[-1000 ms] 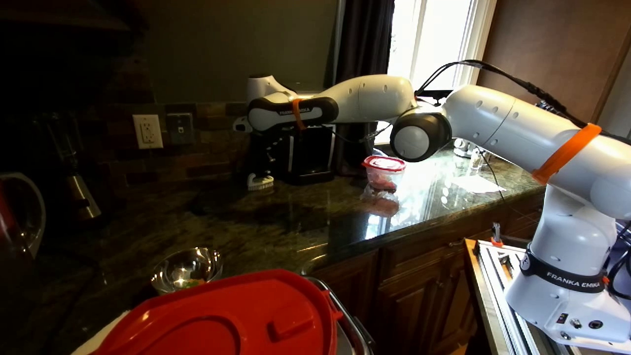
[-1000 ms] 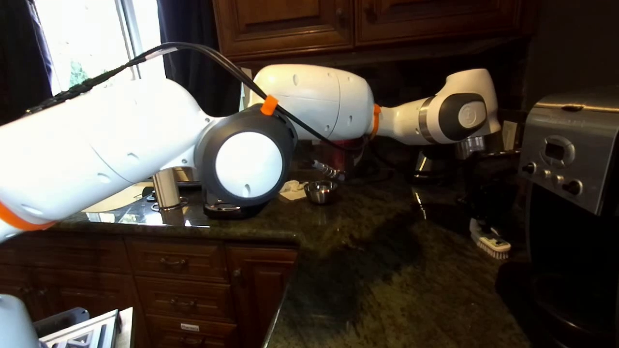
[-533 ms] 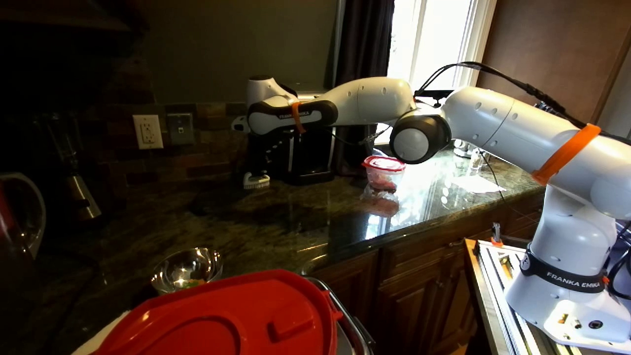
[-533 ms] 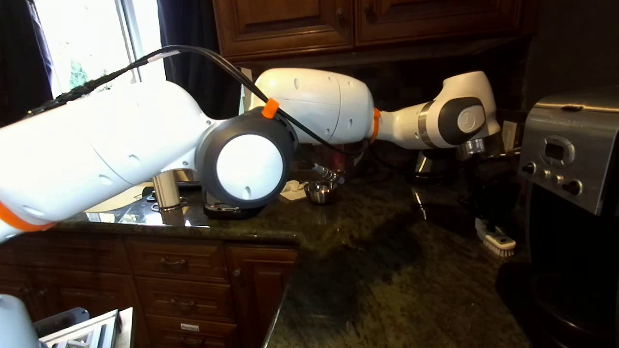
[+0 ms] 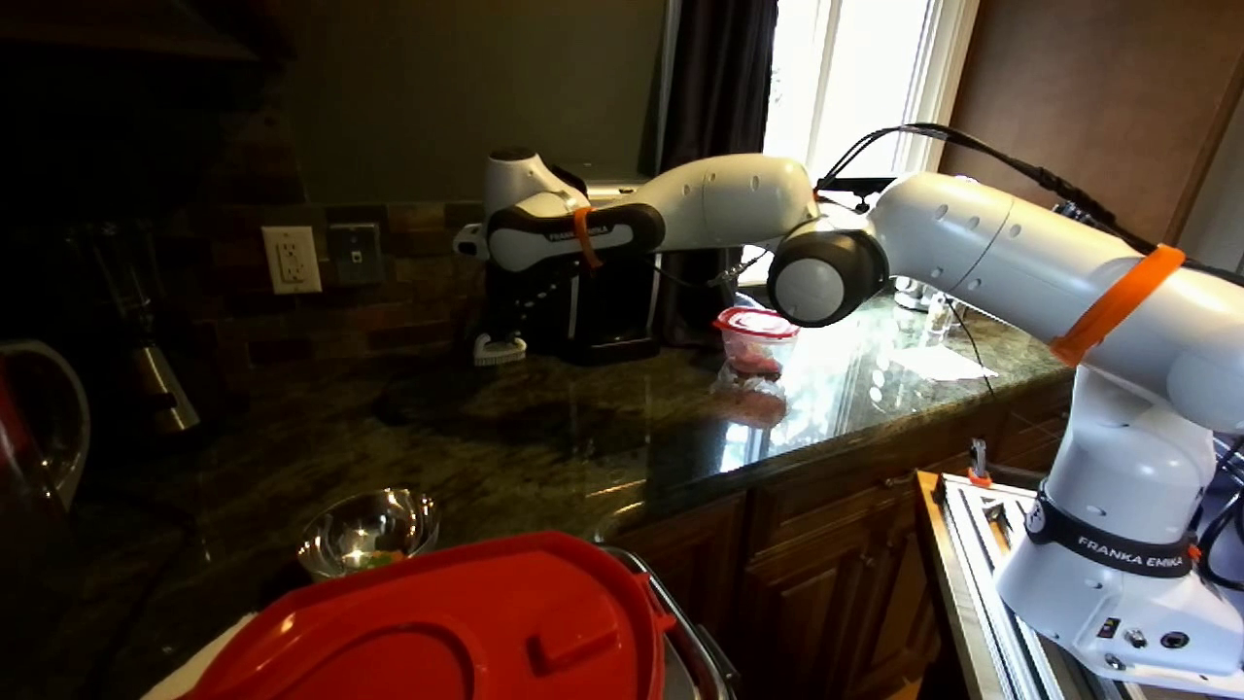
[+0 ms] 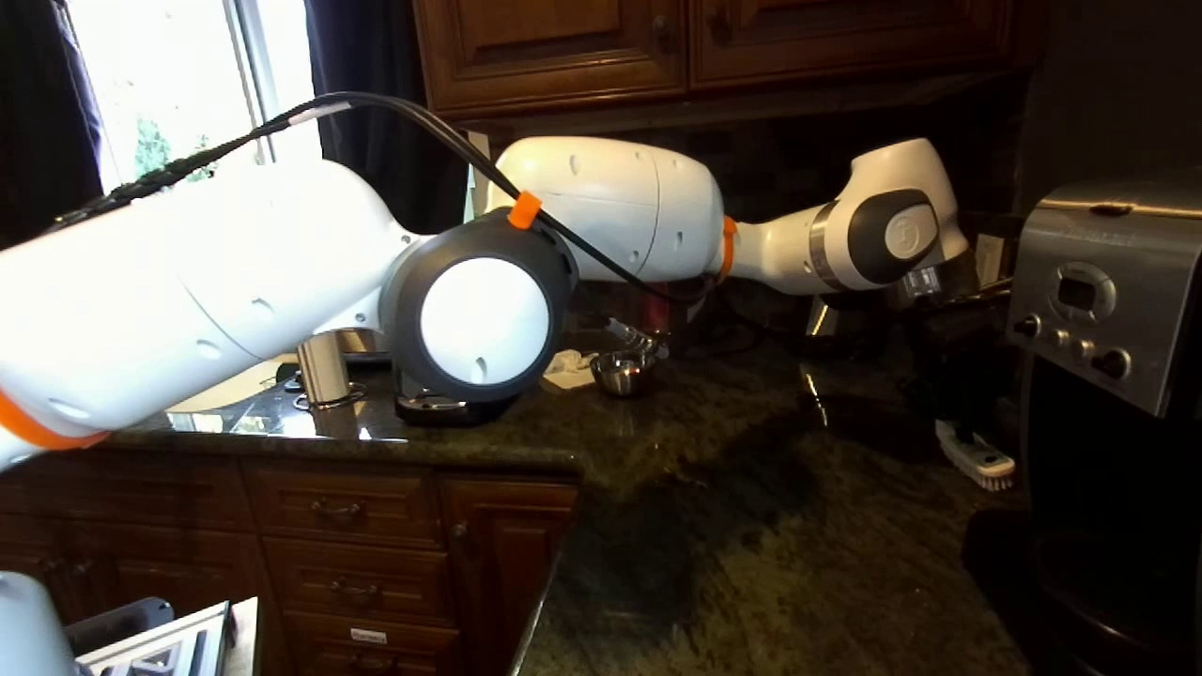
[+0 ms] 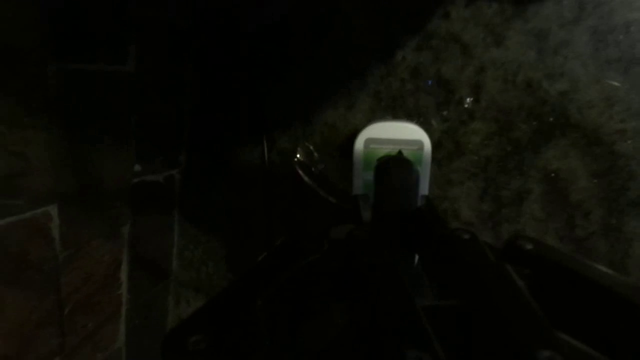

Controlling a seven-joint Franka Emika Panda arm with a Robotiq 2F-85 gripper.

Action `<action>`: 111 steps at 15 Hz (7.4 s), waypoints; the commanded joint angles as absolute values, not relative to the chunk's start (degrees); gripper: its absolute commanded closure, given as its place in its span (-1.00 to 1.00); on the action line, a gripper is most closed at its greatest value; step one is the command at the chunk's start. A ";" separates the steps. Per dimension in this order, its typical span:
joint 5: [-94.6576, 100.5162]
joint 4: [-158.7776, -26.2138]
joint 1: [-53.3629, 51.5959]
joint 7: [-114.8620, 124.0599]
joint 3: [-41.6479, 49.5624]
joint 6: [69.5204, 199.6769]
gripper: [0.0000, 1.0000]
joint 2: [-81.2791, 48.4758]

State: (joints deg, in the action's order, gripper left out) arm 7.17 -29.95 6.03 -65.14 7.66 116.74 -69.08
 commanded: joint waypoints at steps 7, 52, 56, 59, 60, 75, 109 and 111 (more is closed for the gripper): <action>4.97 -34.04 7.30 -80.14 4.13 102.22 0.88 -58.74; 4.05 -112.39 12.58 -117.38 -0.84 123.16 0.88 -10.54; 9.23 -124.18 12.43 -122.38 2.34 124.41 0.88 -1.58; 8.58 -120.88 11.36 -122.12 4.26 122.53 0.53 -3.99; 8.71 -122.45 11.56 -123.38 5.26 123.01 0.53 -2.58; 17.28 -123.61 9.07 -140.63 6.00 126.95 0.88 -1.05; 35.80 -119.37 6.98 -156.15 5.83 123.27 0.88 -5.68; 34.67 -117.68 7.73 -155.23 6.40 123.95 0.53 -6.00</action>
State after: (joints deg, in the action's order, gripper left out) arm 34.81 -117.79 7.84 -155.13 6.29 124.08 -6.01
